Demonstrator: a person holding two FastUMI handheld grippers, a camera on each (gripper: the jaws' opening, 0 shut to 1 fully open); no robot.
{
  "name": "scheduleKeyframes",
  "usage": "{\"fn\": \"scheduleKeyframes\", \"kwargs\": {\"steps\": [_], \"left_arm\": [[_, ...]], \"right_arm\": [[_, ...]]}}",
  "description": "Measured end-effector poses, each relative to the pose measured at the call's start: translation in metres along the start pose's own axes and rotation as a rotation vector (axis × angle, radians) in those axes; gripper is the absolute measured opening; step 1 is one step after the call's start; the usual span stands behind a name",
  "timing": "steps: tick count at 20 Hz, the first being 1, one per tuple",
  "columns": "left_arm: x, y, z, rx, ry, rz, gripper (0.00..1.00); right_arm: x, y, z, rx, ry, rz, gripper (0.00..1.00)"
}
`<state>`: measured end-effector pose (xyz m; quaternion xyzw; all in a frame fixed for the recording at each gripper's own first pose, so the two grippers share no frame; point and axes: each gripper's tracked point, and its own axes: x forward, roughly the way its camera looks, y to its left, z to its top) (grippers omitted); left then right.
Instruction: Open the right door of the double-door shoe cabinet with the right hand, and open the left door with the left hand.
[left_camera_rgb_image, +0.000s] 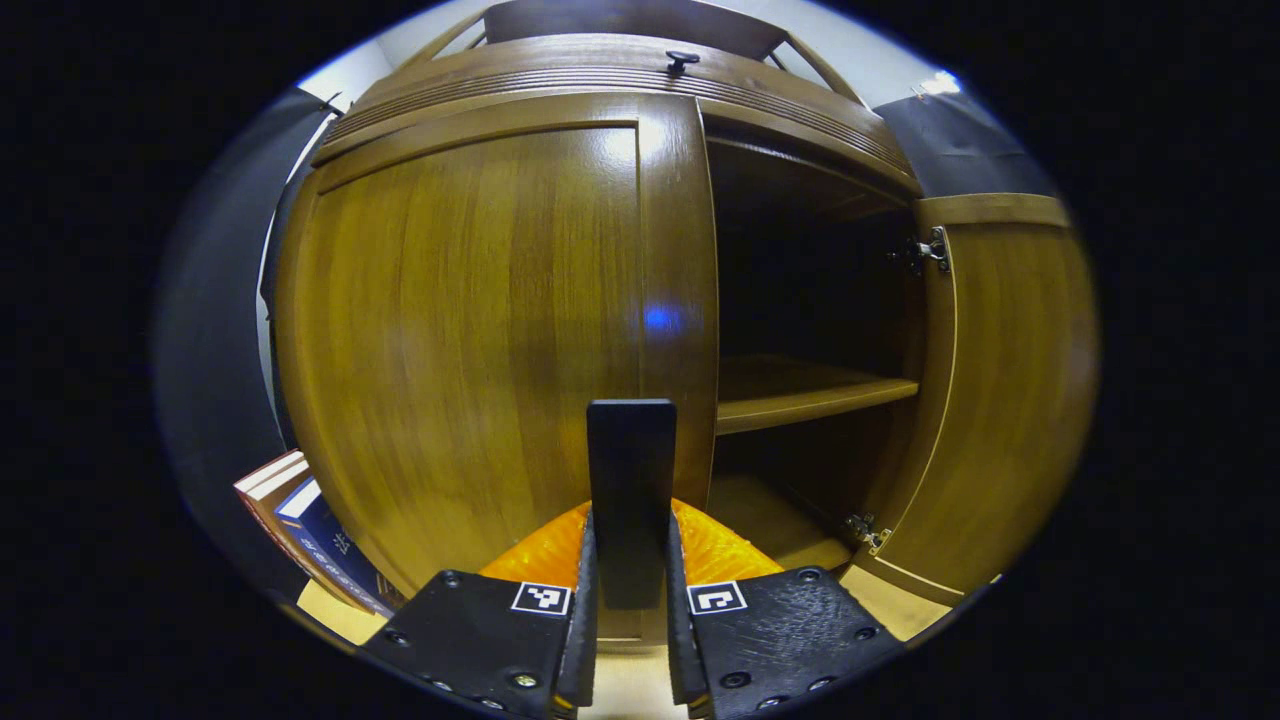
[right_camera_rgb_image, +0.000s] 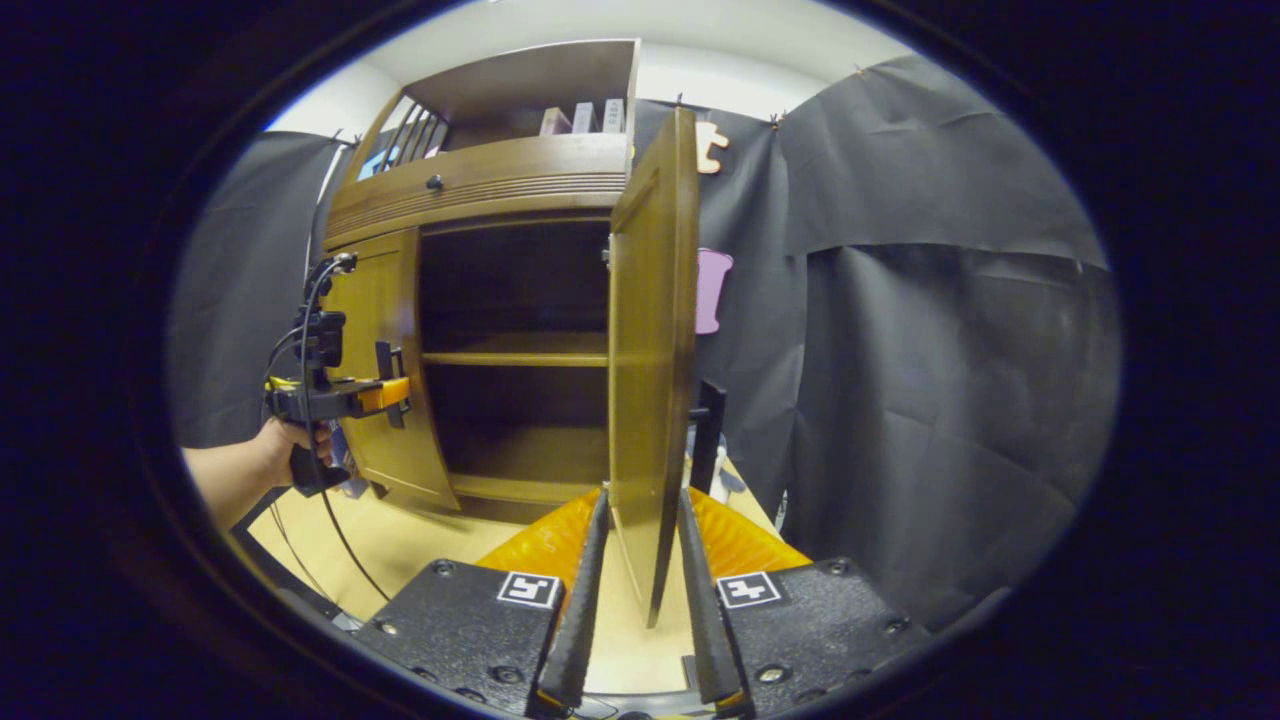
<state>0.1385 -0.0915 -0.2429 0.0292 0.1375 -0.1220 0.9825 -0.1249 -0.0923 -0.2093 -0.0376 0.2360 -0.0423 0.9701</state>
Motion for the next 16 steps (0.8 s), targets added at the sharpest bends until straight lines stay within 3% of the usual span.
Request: {"fn": "scheduleKeyframes", "kwargs": {"steps": [1, 2, 3, 4, 5, 6, 9, 10, 16], "left_arm": [[-0.006, 0.0, -0.001, -0.006, -0.002, -0.001, 0.29], [-0.011, 0.0, -0.002, -0.013, -0.001, -0.004, 0.37], [-0.017, 0.001, -0.003, -0.018, -0.001, -0.006, 0.37], [-0.023, 0.002, -0.004, -0.022, 0.0, -0.005, 0.29], [-0.028, 0.004, -0.005, -0.022, 0.002, -0.002, 0.29], [-0.035, 0.005, -0.006, -0.024, 0.005, 0.005, 0.36], [-0.056, 0.012, -0.009, -0.035, 0.001, 0.037, 0.37], [-0.063, 0.014, -0.01, -0.038, 0.002, 0.045, 0.28], [-0.096, 0.028, -0.015, -0.041, 0.005, 0.099, 0.28]], "right_arm": [[0.002, 0.005, 0.004, 0.002, -0.007, 0.014, 0.44], [0.003, 0.012, 0.01, 0.002, -0.016, 0.029, 0.53], [0.005, 0.018, 0.013, -0.002, -0.021, 0.044, 0.51], [0.008, 0.023, 0.014, -0.008, -0.023, 0.06, 0.53], [0.01, 0.028, 0.016, -0.015, -0.026, 0.076, 0.53], [0.013, 0.033, 0.017, -0.024, -0.028, 0.091, 0.53], [0.02, 0.049, 0.018, -0.042, -0.028, 0.139, 0.55], [0.021, 0.055, 0.019, -0.049, -0.03, 0.159, 0.53], [0.032, 0.078, 0.018, -0.079, -0.027, 0.235, 0.55]]}}
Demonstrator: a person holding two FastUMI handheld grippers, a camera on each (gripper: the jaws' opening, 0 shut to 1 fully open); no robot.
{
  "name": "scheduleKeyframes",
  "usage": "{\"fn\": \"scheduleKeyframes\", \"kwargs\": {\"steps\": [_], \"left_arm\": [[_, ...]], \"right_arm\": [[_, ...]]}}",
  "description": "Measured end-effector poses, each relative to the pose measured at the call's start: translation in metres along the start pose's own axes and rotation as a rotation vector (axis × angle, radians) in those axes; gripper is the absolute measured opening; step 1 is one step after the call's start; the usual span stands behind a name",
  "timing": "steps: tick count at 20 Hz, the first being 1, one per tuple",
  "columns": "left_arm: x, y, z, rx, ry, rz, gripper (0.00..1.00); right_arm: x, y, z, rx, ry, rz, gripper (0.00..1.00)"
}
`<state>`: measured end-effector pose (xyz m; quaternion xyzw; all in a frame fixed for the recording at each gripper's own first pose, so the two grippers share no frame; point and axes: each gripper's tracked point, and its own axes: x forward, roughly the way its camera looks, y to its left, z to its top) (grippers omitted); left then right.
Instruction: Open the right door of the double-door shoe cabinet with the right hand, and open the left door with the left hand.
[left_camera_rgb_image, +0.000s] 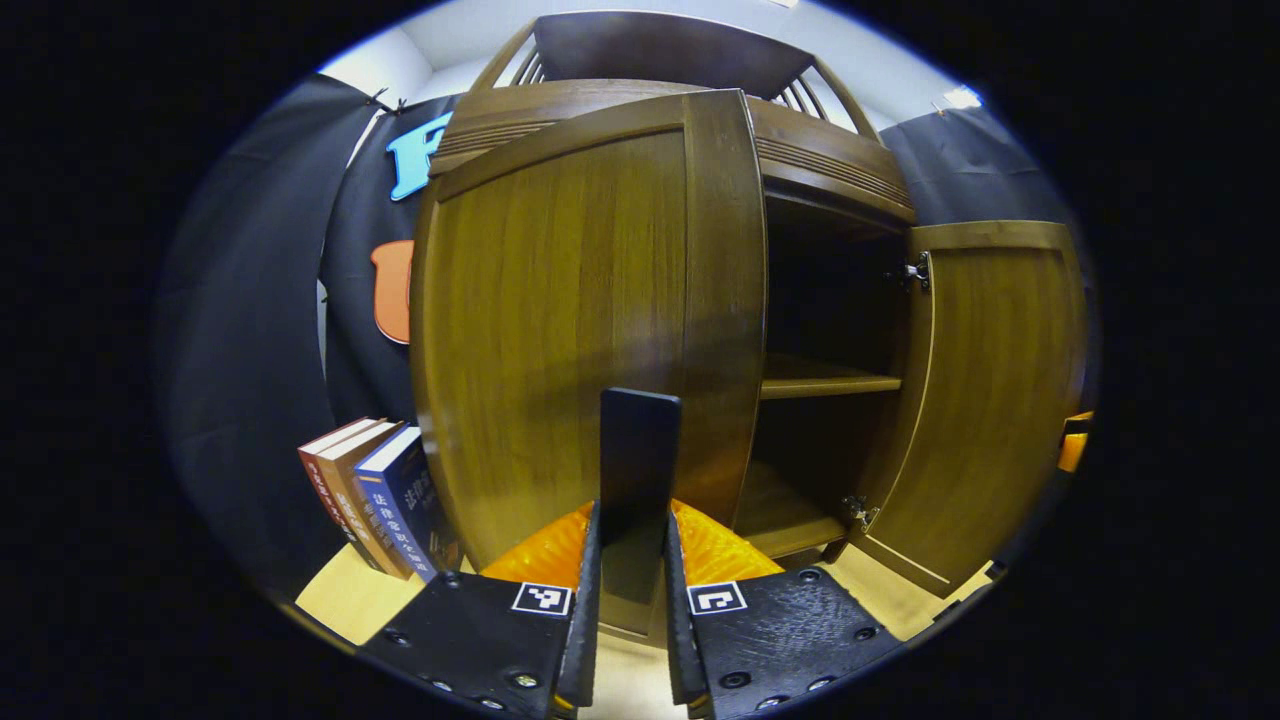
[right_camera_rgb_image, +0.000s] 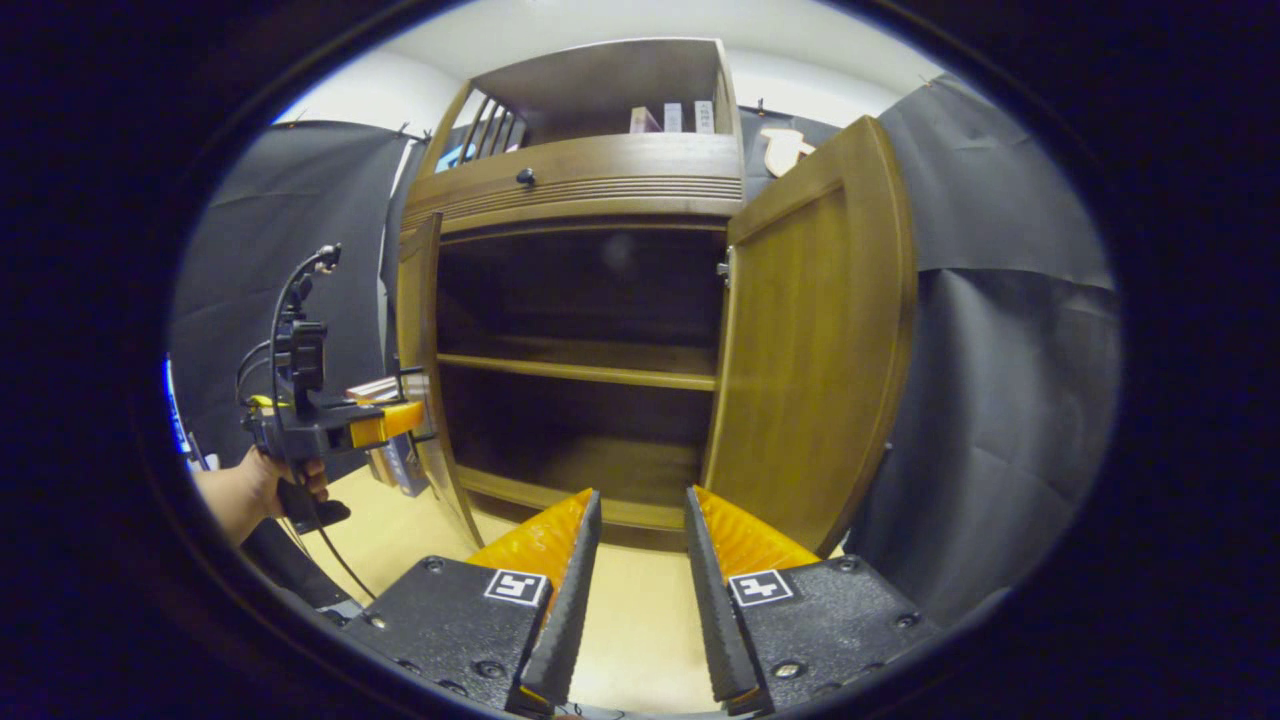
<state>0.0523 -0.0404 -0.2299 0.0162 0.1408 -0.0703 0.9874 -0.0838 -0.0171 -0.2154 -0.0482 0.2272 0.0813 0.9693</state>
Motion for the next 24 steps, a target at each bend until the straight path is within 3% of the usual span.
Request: {"fn": "scheduleKeyframes", "kwargs": {"steps": [16, 24], "left_arm": [[-0.072, 0.07, -0.013, 0.0, 0.016, 0.185, 0.28], [-0.09, 0.098, -0.018, -0.088, 0.031, 0.264, 0.27]], "right_arm": [[0.028, 0.053, 0.0, -0.024, 0.011, 0.147, 0.55], [0.034, 0.063, -0.003, 0.006, 0.032, 0.163, 0.55]]}}
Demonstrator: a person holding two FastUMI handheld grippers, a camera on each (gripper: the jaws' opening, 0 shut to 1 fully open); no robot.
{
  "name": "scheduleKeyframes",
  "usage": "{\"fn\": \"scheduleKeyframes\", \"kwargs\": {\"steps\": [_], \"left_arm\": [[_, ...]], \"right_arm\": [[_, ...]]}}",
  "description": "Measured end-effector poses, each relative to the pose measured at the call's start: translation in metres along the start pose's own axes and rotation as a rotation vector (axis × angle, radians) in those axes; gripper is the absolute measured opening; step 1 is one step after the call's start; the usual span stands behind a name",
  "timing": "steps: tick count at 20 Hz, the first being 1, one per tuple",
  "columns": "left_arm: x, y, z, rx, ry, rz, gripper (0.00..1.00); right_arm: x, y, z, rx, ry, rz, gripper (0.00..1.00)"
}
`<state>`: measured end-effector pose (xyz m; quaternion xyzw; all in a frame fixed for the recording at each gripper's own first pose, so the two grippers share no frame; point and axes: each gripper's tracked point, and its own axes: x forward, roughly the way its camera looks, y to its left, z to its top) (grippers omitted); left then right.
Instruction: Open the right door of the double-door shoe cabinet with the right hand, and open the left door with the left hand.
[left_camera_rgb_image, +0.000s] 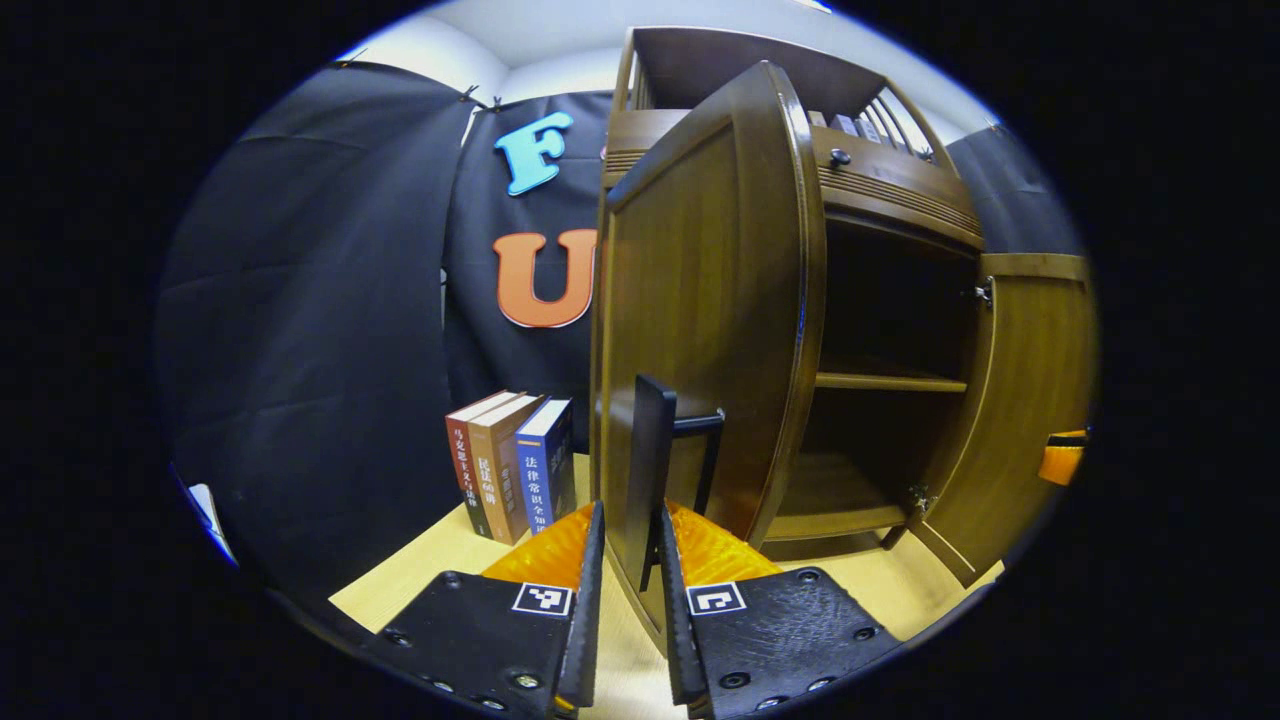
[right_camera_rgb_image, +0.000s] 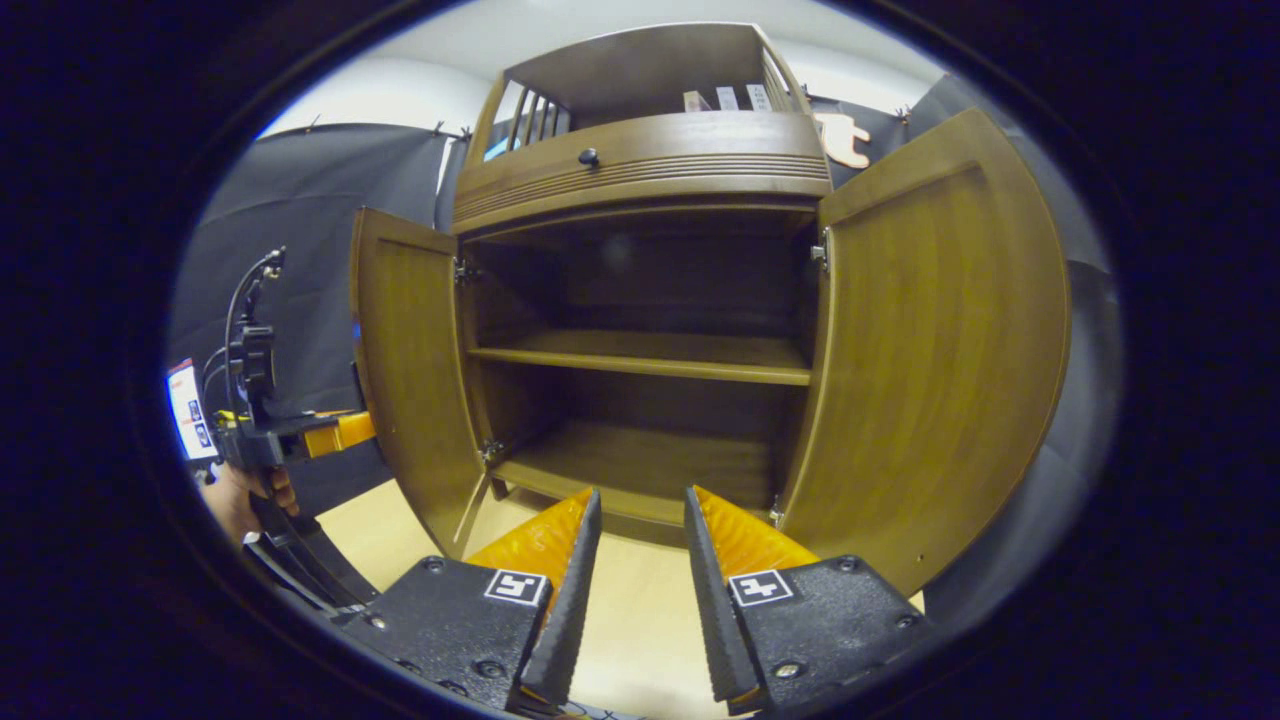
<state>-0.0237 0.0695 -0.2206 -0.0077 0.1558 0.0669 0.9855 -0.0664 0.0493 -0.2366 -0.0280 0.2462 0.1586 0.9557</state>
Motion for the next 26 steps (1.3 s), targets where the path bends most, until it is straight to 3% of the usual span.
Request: {"fn": "scheduleKeyframes", "kwargs": {"steps": [5, 6, 8, 9, 10, 11, 12, 22, 26], "left_arm": [[-0.002, 0.025, -0.002, -0.098, 0.034, 0.043, 0.27], [-0.002, 0.03, -0.002, -0.108, 0.036, 0.054, 0.19], [-0.002, 0.041, -0.001, -0.112, 0.026, 0.062, 0.36], [-0.002, 0.042, 0.001, -0.108, 0.012, 0.049, 0.05], [0.0, 0.042, -0.001, -0.102, 0.019, 0.04, 0.09], [-0.001, 0.046, 0.001, -0.089, 0.013, 0.038, 0.0], [-0.002, 0.047, -0.001, -0.08, 0.017, 0.035, 0.13], [-0.008, 0.076, 0.0, -0.063, 0.01, 0.022, 0.13], [-0.011, 0.087, -0.001, -0.027, 0.004, 0.057, 0.13]], "right_arm": [[0.004, 0.001, -0.001, 0.004, 0.008, -0.005, 0.53], [0.005, 0.001, -0.001, 0.006, 0.01, -0.009, 0.53], [0.008, 0.0, -0.001, 0.012, 0.013, -0.013, 0.55], [0.01, 0.0, 0.0, 0.018, 0.014, -0.013, 0.53], [0.012, 0.001, 0.0, 0.023, 0.015, -0.008, 0.55], [0.013, 0.002, 0.001, 0.024, 0.016, -0.007, 0.55], [0.015, 0.004, 0.002, 0.024, 0.016, -0.005, 0.55], [0.038, 0.021, 0.007, 0.019, 0.022, 0.014, 0.53], [0.042, 0.021, 0.01, 0.006, 0.017, -0.009, 0.53]]}}
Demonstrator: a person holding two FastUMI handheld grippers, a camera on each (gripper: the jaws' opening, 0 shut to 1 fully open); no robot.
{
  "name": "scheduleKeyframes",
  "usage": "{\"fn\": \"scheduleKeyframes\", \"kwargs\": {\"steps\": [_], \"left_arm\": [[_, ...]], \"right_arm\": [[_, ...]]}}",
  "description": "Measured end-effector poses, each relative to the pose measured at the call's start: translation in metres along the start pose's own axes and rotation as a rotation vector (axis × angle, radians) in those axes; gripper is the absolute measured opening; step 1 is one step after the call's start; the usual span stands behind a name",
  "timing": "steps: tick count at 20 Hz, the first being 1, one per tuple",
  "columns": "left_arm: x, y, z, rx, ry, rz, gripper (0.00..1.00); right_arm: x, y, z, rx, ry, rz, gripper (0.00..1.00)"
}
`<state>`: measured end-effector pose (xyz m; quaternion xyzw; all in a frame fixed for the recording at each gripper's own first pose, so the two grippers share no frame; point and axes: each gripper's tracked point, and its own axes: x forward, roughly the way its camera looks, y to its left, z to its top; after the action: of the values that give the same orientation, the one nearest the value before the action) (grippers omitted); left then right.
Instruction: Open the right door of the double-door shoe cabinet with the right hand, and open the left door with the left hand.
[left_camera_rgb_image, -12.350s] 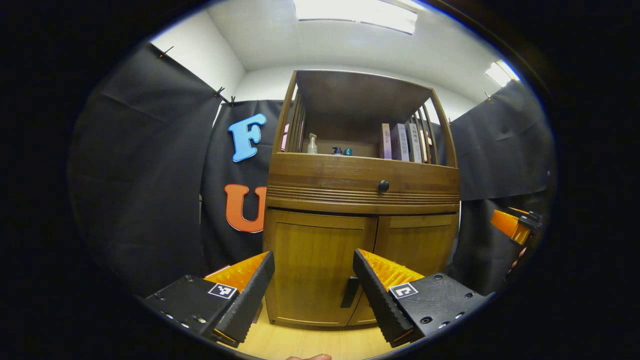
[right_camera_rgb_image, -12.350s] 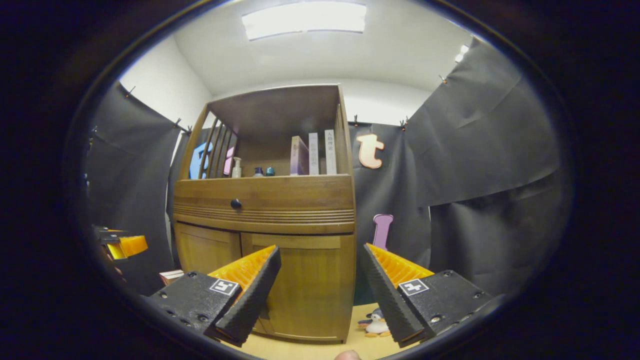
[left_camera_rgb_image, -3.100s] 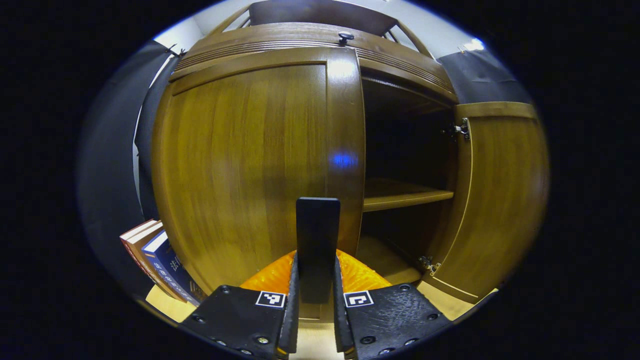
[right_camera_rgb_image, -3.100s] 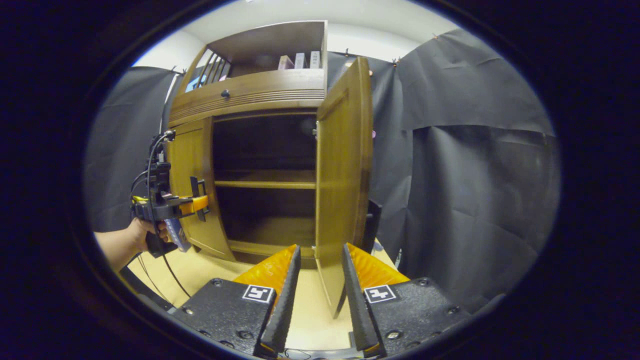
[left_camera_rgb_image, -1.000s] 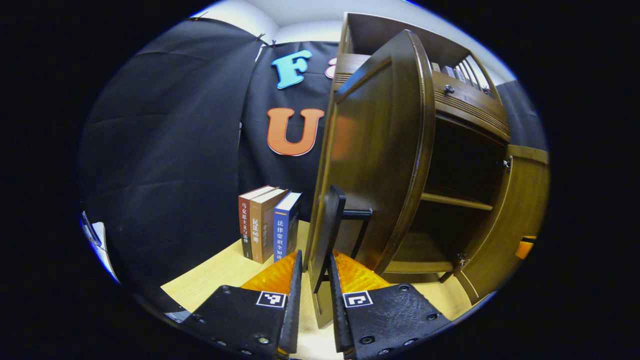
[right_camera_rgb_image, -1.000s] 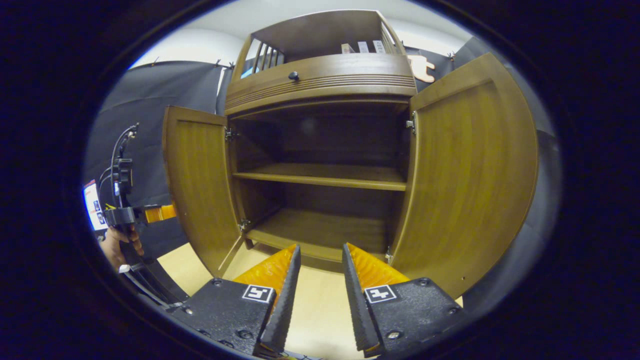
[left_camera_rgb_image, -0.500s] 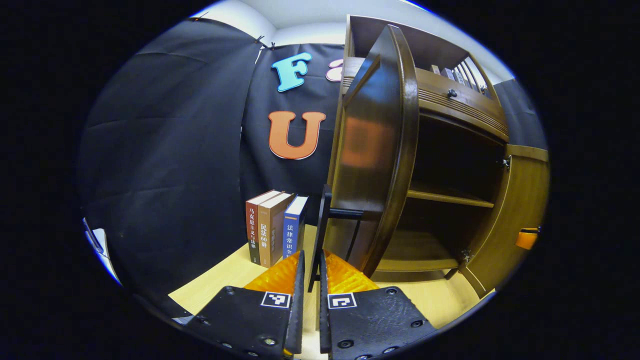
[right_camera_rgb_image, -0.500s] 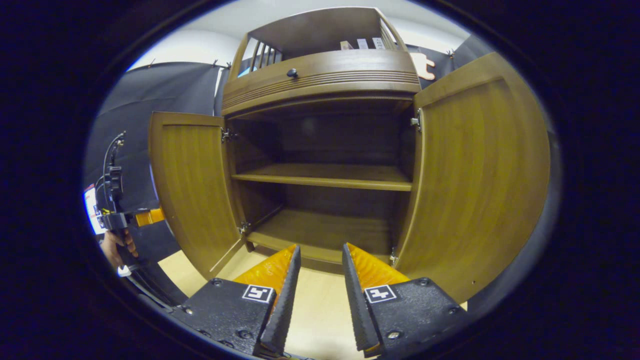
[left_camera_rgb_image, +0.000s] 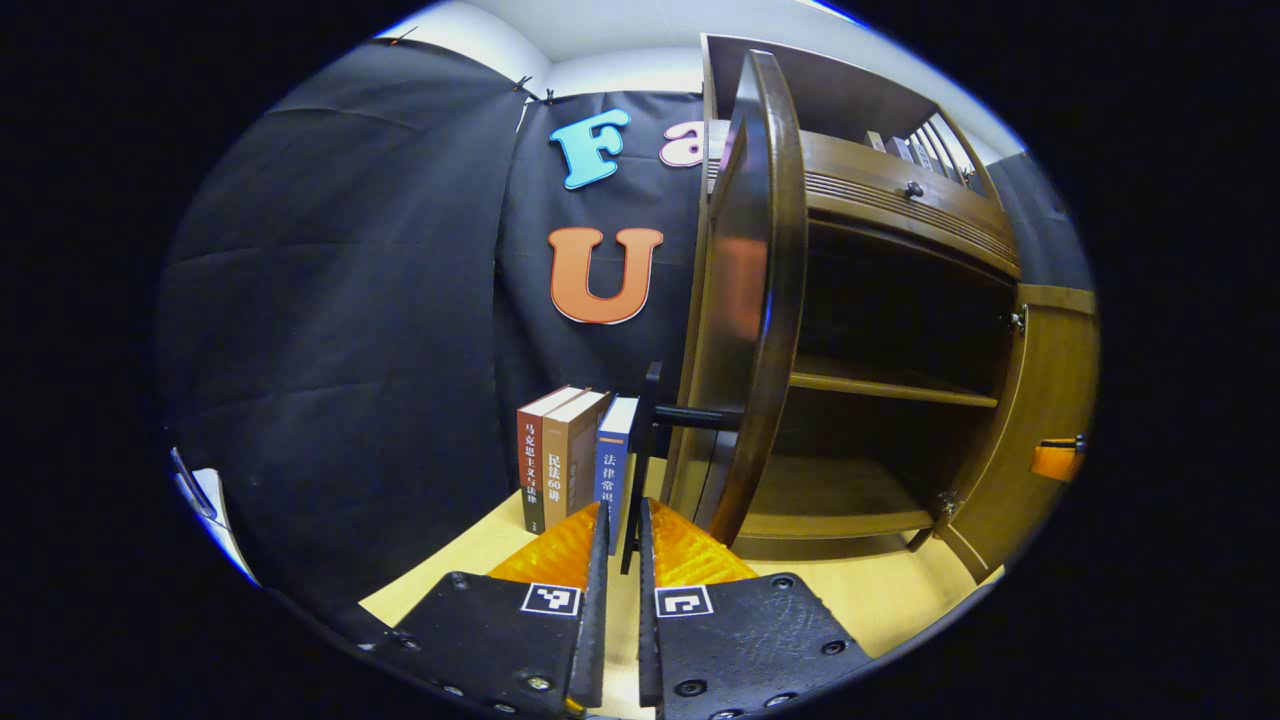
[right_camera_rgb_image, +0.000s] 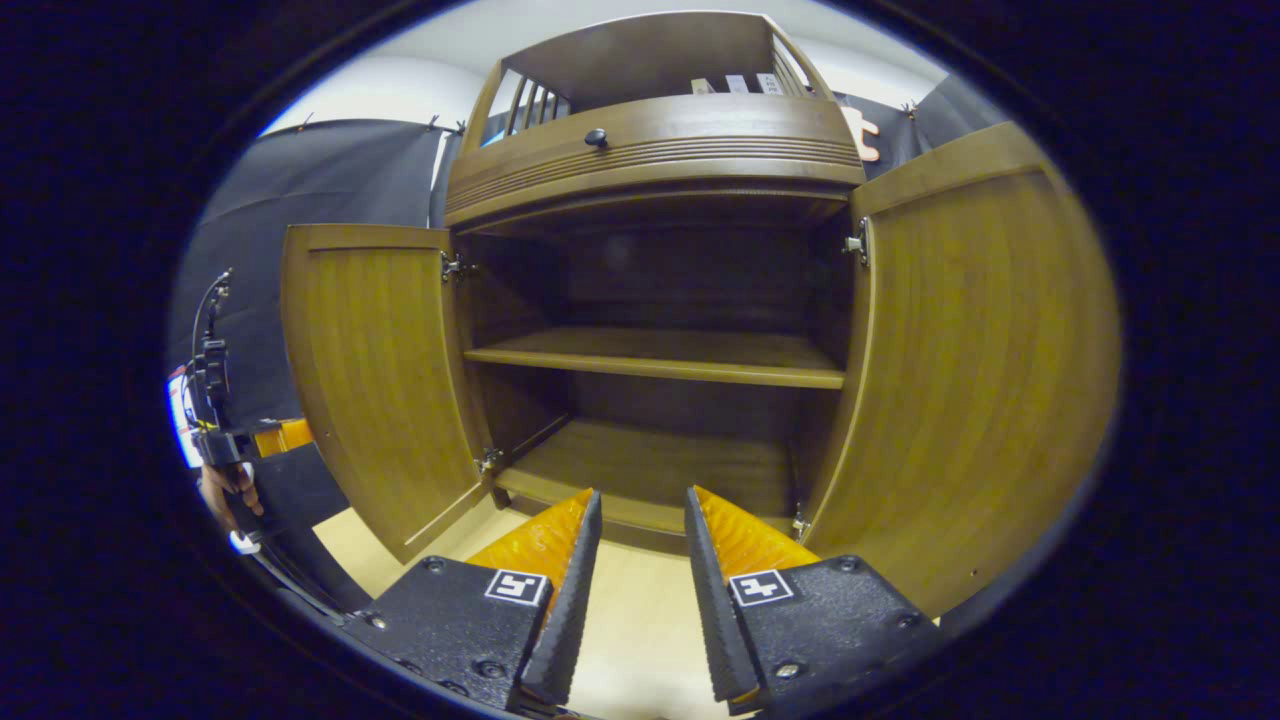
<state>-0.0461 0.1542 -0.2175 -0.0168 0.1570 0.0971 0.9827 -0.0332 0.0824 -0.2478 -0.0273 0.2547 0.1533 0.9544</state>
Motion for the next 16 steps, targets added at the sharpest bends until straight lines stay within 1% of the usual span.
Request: {"fn": "scheduleKeyframes", "kwargs": {"steps": [2, 4, 5, 6, 7, 9, 10, 11, 12, 13, 14, 15, 16], "left_arm": [[-0.005, 0.011, -0.005, 0.008, 0.014, 0.031, 0.13], [-0.011, 0.027, -0.011, 0.007, 0.022, 0.075, 0.13], [-0.014, 0.036, -0.009, 0.017, 0.011, 0.117, 0.13], [-0.016, 0.043, -0.006, 0.04, -0.006, 0.154, 0.13], [-0.019, 0.042, -0.002, 0.051, -0.024, 0.162, 0.13], [-0.023, 0.037, 0.006, 0.064, -0.045, 0.17, 0.13], [-0.026, 0.037, 0.008, 0.078, -0.051, 0.178, 0.13], [-0.029, 0.033, 0.011, 0.083, -0.056, 0.182, 0.13], [-0.033, 0.028, 0.016, 0.081, -0.067, 0.177, 0.13], [-0.038, 0.026, 0.024, 0.08, -0.086, 0.182, 0.13], [-0.044, 0.026, 0.033, 0.083, -0.112, 0.207, 0.13], [-0.049, 0.02, 0.042, 0.082, -0.14, 0.206, 0.13], [-0.052, 0.007, 0.05, 0.082, -0.159, 0.184, 0.2]], "right_arm": [[-0.001, -0.002, -0.001, 0.001, 0.002, -0.01, 0.53], [0.0, -0.005, 0.001, 0.01, -0.004, -0.03, 0.59], [0.0, -0.007, 0.003, 0.018, -0.012, -0.047, 0.56], [0.001, -0.01, 0.004, 0.026, -0.019, -0.065, 0.56], [0.002, -0.013, 0.006, 0.033, -0.021, -0.081, 0.57], [0.003, -0.016, 0.013, 0.046, -0.036, -0.095, 0.63], [0.001, -0.017, 0.016, 0.048, -0.043, -0.101, 0.6], [-0.002, -0.018, 0.021, 0.048, -0.051, -0.106, 0.6], [-0.006, -0.019, 0.024, 0.045, -0.061, -0.112, 0.63], [-0.01, -0.021, 0.031, 0.042, -0.075, -0.115, 0.63], [-0.013, -0.022, 0.039, 0.039, -0.098, -0.118, 0.64], [-0.017, -0.024, 0.049, 0.036, -0.128, -0.123, 0.62], [-0.022, -0.024, 0.059, 0.029, -0.158, -0.129, 0.7]]}}
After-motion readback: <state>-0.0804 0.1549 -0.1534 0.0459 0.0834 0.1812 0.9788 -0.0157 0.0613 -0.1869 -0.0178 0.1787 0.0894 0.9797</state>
